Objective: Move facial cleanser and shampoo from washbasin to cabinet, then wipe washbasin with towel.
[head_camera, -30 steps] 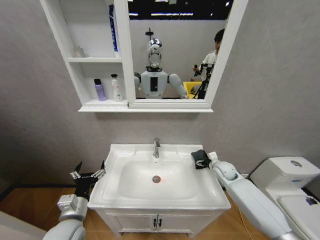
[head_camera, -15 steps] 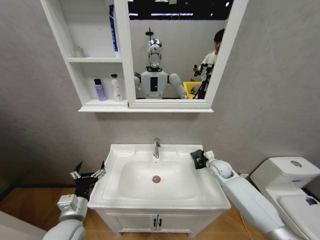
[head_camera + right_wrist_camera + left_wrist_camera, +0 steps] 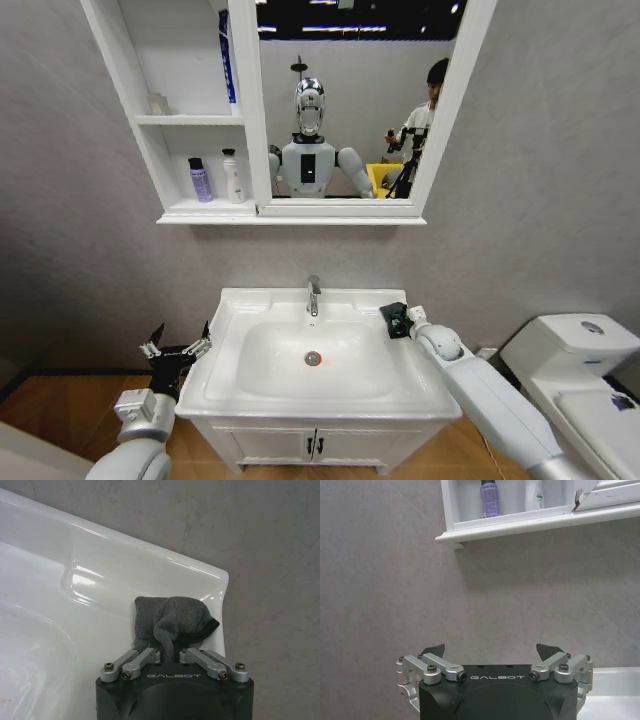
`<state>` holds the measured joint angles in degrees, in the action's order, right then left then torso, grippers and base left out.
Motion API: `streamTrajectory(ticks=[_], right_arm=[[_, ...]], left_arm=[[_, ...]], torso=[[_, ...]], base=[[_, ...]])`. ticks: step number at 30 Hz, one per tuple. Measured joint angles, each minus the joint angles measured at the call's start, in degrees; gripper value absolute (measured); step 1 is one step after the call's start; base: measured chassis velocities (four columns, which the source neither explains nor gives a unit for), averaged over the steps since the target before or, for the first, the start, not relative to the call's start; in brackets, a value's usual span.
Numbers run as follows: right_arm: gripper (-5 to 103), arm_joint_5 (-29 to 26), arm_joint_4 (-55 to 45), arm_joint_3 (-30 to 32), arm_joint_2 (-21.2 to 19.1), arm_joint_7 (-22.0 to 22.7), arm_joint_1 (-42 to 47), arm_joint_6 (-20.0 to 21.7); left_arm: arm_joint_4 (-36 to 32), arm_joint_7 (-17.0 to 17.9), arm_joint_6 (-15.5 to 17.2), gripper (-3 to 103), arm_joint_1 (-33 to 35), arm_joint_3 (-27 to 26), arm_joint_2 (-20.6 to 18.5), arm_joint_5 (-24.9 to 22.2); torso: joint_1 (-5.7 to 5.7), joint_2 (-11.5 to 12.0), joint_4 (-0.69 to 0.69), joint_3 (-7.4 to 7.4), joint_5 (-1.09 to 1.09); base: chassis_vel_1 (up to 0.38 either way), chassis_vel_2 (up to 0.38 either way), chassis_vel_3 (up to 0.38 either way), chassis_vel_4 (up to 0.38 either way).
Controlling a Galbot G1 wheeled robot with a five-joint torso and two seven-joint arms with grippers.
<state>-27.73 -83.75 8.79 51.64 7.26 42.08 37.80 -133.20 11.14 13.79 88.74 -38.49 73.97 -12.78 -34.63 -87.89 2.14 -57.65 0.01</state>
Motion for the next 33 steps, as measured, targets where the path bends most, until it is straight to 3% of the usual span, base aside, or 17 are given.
streamTrajectory(ticks=[1,2,3,5,10,15,20,33], right_arm=[[20,0.0,0.0,0.0,0.0,0.0,0.0,0.0],[10,-0.1,-0.3,0.2,-0.1,0.2,0.2,-0.3],[6,-0.3,-0.7,0.5,-0.3,0.4,0.6,-0.5],[3,-0.3,-1.1,0.9,-0.3,0.6,0.8,-0.8],[3,-1.9,-5.7,3.0,-0.6,2.7,3.0,-2.0],[3,-6.7,-13.9,4.3,0.0,7.7,7.9,-3.2],[3,-6.8,-20.4,3.6,0.9,8.2,12.1,-2.7],[3,-4.6,-18.4,0.7,5.0,7.9,15.3,-2.3]], left_arm=[[0.0,0.0,0.0,100,0.0,0.0,0.0,0.0],[0.0,0.0,0.0,100,0.0,0.0,0.0,0.0],[0.0,0.0,0.0,100,0.0,0.0,0.0,0.0],[0.0,0.0,0.0,100,0.0,0.0,0.0,0.0],[0.0,0.0,0.0,100,0.0,0.0,0.0,0.0],[0.0,0.0,0.0,100,0.0,0.0,0.0,0.0],[0.0,0.0,0.0,100,0.0,0.0,0.0,0.0],[0.0,0.0,0.0,100,0.0,0.0,0.0,0.0]], torso=[[0.0,0.0,0.0,0.0,0.0],[0.0,0.0,0.0,0.0,0.0],[0.0,0.0,0.0,0.0,0.01],[0.0,0.0,0.0,0.0,0.01],[0.0,0.0,-0.01,0.0,0.0],[0.0,0.0,-0.01,0.0,0.0],[0.01,0.0,-0.01,0.0,-0.02],[0.01,0.0,-0.01,0.0,-0.01]], base=[[0.0,0.0,0.0,0.0],[0.0,0.0,0.0,0.0],[0.0,0.0,0.0,0.0],[0.0,0.0,0.0,0.0],[0.0,0.0,0.0,0.0],[0.0,0.0,0.0,0.0],[0.0,0.0,0.0,0.0],[0.0,0.0,0.0,0.0]])
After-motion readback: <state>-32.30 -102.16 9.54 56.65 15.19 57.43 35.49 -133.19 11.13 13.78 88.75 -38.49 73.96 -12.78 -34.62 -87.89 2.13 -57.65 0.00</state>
